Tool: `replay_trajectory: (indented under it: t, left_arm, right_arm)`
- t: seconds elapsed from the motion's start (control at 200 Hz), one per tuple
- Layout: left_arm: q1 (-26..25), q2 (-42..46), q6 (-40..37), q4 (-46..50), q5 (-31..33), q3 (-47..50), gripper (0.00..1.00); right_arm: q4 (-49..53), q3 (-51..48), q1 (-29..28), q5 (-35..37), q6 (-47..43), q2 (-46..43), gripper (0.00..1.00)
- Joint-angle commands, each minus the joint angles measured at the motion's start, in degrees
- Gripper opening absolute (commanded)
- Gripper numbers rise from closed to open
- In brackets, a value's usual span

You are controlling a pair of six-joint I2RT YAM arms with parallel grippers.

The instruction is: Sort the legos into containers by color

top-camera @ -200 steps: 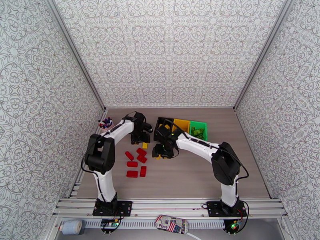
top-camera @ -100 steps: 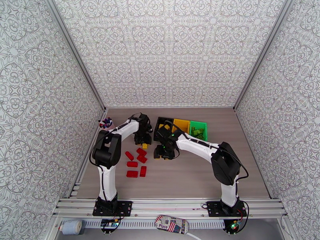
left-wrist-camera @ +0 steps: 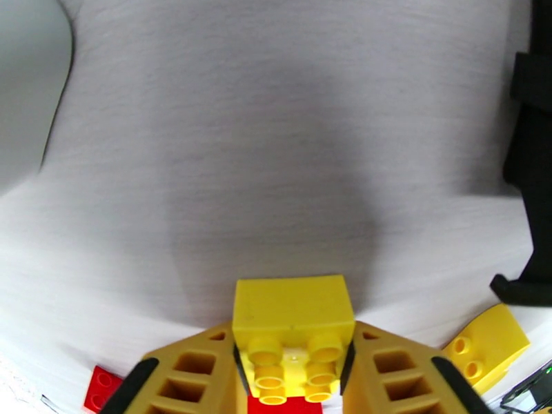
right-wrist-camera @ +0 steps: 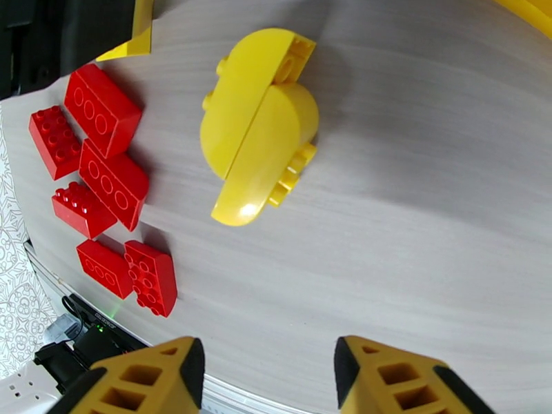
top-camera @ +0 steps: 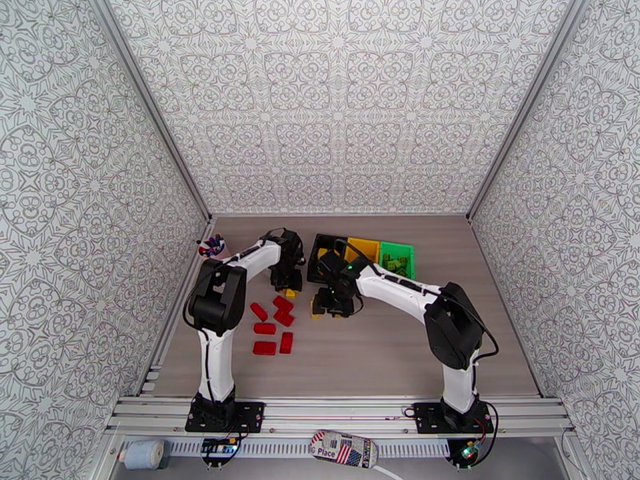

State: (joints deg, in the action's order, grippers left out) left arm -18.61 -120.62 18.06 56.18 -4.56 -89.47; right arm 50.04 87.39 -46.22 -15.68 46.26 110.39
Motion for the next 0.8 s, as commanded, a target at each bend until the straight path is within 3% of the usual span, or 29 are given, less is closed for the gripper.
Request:
replay_trajectory:
  t: [0.0, 0.385, 0.56, 0.795]
  left_arm:
    - [-0.1, 3.0, 1.5, 0.3, 0.8, -1.1, 0.31]
    - [0.8, 13.1, 5.2, 1.4, -3.1, -1.6, 0.29]
    - [0.4, 14.9, 5.8, 1.3, -7.5, -6.0, 0.29]
    - [-1.0, 12.7, 7.4, 0.0, -14.3, -15.2, 0.3]
  right_arm:
    - [0.2, -0.4, 0.6, -1.2, -1.4, -2.5, 0.55]
    - [-6.0, 3.0, 5.7, -5.8, -1.0, -2.5, 0.64]
    - [-6.6, 5.8, 9.9, -7.9, -1.9, -1.9, 0.7]
    - [-6.1, 5.9, 15.5, -9.3, -3.1, -3.4, 0.72]
